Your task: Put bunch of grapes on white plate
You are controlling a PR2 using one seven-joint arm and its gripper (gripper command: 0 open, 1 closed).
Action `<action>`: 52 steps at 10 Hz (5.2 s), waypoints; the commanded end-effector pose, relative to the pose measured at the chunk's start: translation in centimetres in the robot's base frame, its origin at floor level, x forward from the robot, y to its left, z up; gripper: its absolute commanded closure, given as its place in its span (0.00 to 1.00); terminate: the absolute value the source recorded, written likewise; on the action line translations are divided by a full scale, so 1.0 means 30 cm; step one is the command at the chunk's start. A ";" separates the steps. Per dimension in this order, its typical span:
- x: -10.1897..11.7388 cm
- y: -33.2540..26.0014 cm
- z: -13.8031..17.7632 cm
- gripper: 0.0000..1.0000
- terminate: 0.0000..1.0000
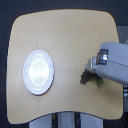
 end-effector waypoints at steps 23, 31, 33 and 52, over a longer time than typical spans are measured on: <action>0.035 0.472 0.567 1.00 0.00; -0.069 0.983 0.574 1.00 0.00; -0.079 1.070 0.492 1.00 0.00; 0.029 1.206 0.170 1.00 0.00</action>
